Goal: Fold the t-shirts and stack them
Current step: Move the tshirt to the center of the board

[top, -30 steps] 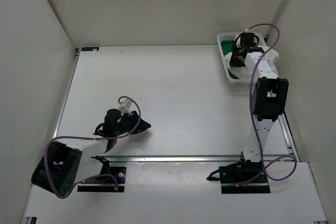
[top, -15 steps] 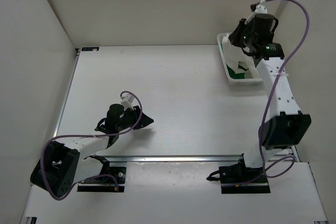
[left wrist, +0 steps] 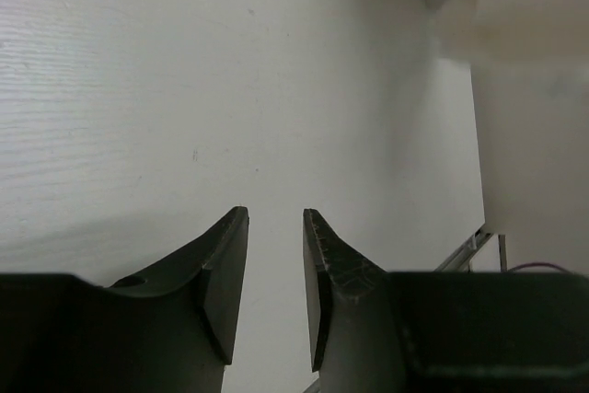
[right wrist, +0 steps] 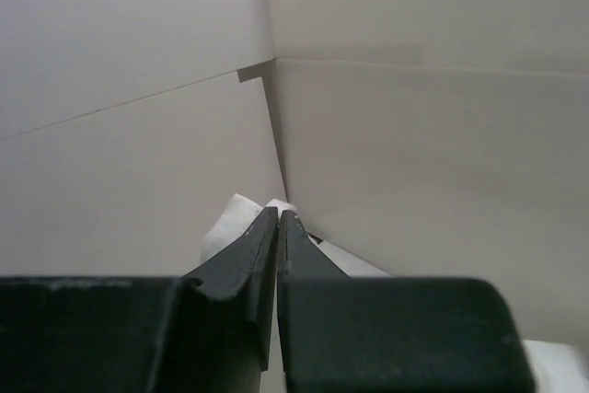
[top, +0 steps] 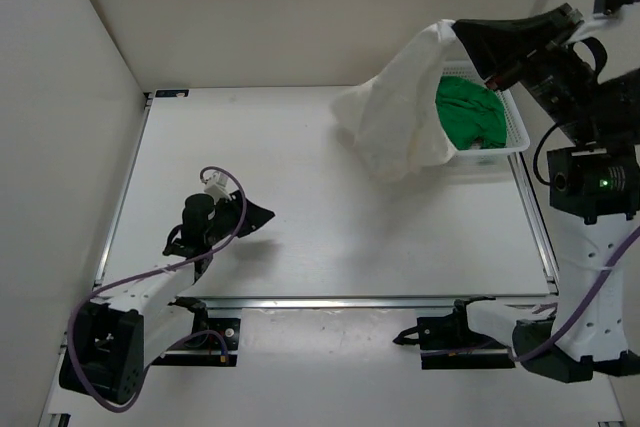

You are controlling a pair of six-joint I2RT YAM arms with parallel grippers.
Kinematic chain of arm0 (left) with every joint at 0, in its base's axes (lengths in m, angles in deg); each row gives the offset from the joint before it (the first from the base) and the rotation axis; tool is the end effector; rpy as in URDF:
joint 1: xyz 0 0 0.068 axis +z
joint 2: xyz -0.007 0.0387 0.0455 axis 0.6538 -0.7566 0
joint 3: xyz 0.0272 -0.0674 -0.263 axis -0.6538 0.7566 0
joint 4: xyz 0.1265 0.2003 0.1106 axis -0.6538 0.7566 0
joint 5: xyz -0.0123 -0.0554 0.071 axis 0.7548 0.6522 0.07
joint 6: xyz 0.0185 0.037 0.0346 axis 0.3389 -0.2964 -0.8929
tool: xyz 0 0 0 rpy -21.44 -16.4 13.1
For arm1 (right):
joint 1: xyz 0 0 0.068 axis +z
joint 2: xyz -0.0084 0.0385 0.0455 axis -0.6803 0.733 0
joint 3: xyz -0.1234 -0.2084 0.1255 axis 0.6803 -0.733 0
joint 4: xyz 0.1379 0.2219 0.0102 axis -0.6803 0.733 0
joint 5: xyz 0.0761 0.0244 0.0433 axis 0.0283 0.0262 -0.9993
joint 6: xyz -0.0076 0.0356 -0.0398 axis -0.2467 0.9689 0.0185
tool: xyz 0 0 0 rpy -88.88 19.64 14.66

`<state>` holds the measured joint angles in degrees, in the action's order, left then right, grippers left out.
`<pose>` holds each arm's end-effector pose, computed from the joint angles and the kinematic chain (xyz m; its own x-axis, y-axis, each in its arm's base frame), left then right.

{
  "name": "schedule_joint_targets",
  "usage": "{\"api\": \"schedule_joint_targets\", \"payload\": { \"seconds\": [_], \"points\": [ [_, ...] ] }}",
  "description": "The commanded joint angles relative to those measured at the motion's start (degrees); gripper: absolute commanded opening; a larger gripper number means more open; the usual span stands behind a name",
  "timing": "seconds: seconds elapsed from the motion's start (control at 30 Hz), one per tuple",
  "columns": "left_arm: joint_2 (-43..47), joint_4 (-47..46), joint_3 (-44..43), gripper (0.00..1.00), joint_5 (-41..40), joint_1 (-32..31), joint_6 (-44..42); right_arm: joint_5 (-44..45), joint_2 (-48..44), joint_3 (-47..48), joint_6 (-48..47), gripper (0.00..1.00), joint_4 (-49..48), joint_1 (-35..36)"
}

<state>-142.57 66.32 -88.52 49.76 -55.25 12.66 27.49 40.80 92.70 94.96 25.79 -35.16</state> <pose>0.1873 -0.0626 0.1706 -0.7035 -0.4607 -0.5412 0.1302 0.6650 -0.7354 0.1608 0.0419 0.6140 0.1533 0.3950 -0.9058 -0.7451 0.6483 0.1566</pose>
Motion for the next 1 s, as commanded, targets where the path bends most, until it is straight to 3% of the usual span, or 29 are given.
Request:
{"api": "schedule_joint_targets", "payload": {
  "seconds": [0.0, 0.13, 0.27, 0.53, 0.7, 0.83, 0.97],
  "points": [
    [3.4, 2.5, -1.7, 0.42, 0.0, 1.7, 0.7, -12.9, -1.0, -11.8, 12.3, 0.00, -14.4, -7.6],
    [3.4, 2.3, -1.8, 0.42, -2.2, -1.1, 0.9, -13.7, 2.3, -27.6, 14.5, 0.00, -19.2, -8.1],
    [0.5, 3.0, -2.8, 0.42, -10.1, -10.3, -0.8, -6.9, 5.6, -39.6, 9.8, 0.00, -18.6, -5.4],
    [-9.5, 3.5, -5.1, 0.45, -14.2, -13.1, -3.2, -2.7, 14.7, -37.8, 5.4, 0.00, -11.2, -8.7],
    [-11.4, 5.9, -7.0, 0.47, -20.5, -12.0, -3.3, 3.4, 11.0, -37.9, 1.8, 0.00, -8.3, -3.9],
    [-10.8, 8.0, -8.3, 0.57, -28.6, -10.1, -4.3, 6.1, 7.4, -38.8, -0.3, 0.00, -6.4, -1.7],
    [-18.2, 7.9, -11.4, 0.58, -28.9, -6.7, -5.6, 6.3, 4.0, -41.8, 0.3, 0.00, -6.3, -1.6]
  ]
}}
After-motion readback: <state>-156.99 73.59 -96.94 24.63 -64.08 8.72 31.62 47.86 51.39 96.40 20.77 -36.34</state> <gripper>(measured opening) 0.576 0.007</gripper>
